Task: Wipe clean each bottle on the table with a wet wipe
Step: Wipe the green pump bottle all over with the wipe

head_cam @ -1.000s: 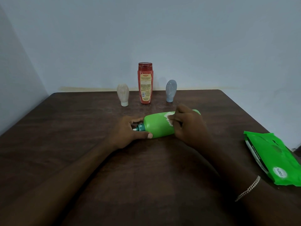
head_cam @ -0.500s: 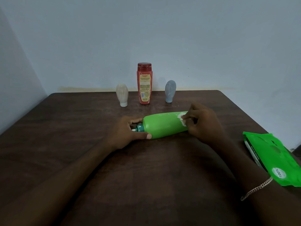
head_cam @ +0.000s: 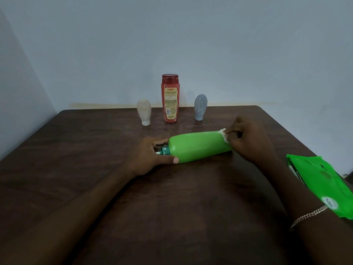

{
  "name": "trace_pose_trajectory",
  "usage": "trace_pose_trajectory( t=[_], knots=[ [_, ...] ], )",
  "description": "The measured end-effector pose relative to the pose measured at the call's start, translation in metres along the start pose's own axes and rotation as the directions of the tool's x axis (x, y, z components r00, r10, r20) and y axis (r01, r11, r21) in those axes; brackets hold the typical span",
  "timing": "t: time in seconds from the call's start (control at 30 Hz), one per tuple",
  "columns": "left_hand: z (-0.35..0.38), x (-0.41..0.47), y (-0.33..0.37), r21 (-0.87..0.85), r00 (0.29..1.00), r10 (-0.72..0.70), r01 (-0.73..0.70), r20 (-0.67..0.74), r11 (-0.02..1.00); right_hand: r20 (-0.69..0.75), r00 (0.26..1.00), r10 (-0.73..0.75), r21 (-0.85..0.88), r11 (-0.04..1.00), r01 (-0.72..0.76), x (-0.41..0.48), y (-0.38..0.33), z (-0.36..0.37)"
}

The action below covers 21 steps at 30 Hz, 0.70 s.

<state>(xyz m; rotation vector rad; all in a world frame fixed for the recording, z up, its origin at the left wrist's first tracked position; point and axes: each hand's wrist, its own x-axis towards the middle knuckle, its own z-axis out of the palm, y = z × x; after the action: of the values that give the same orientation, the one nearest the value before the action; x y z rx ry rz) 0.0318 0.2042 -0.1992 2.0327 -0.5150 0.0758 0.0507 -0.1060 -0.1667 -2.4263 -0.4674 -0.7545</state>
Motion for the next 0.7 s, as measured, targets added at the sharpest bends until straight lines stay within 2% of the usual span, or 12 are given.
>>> trace_pose_trajectory(
  t=[0.2, 0.4, 0.53, 0.7],
  knots=[
    [0.0, 0.0, -0.001, -0.019, 1.0, -0.011, 0.011, 0.0, 1.0, 0.0, 0.996, 0.088, -0.005, 0.996, -0.088, 0.001, 0.009, -0.009],
    [0.0, 0.0, 0.0, -0.034, 1.0, -0.005, 0.005, 0.001, 0.999, 0.151, 0.989, -0.006, 0.078, 0.997, -0.006, 0.0, 0.0, -0.009],
    [0.001, -0.001, -0.001, -0.029, 1.0, -0.002, 0.002, -0.001, 1.0, 0.111, 0.989, 0.095, 0.037, 0.994, -0.099, 0.005, 0.01, -0.019],
    [0.001, 0.001, -0.002, -0.023, 1.0, -0.007, 0.006, -0.01, 1.0, 0.31, 0.946, 0.093, 0.026, 0.994, -0.106, 0.002, 0.008, -0.021]
  ],
)
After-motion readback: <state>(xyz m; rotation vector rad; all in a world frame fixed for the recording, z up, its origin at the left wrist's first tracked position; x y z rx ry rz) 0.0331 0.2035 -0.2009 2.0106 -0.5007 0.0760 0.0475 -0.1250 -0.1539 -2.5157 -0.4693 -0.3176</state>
